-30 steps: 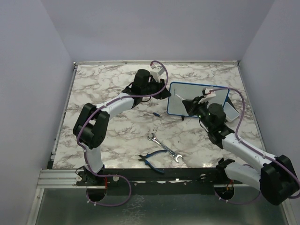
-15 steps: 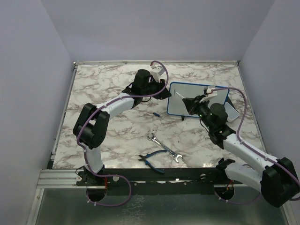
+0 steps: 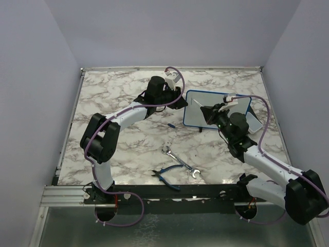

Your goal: Write a sentence on the whiteboard

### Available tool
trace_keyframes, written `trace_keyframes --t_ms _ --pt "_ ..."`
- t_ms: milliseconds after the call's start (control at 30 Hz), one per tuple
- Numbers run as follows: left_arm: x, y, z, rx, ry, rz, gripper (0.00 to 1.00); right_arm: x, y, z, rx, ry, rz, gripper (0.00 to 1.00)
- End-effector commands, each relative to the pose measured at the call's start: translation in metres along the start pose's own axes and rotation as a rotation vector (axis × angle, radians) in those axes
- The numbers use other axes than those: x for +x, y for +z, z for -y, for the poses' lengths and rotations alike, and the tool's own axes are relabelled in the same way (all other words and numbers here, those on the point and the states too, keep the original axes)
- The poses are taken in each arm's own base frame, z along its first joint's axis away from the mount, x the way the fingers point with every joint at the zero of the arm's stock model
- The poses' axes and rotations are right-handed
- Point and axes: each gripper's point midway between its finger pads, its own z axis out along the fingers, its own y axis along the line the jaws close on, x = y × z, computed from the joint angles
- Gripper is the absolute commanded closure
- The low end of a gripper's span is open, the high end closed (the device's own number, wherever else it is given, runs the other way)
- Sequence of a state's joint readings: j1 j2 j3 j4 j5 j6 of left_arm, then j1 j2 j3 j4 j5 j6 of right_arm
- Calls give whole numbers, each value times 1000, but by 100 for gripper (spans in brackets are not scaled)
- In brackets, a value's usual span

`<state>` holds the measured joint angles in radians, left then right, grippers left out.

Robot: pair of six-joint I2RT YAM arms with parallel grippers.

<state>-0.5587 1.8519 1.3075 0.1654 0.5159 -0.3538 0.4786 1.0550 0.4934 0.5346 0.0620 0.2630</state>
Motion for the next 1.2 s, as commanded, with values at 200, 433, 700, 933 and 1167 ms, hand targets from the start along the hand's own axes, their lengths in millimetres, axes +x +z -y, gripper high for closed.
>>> trace_keyframes --t_ms 200,433,700,933,1167 --pt "-5 1 9 28 24 1 71 -23 11 -1 11 -18 78 99" --pt "-6 1 9 29 26 3 71 -21 15 1 22 -21 73 99" --pt "-5 1 8 28 26 0 71 -20 14 9 63 -27 81 99" --pt "-5 1 9 28 27 1 71 -20 8 16 100 -37 81 99" --pt "-6 0 9 29 27 2 71 -10 2 20 113 -31 56 99"
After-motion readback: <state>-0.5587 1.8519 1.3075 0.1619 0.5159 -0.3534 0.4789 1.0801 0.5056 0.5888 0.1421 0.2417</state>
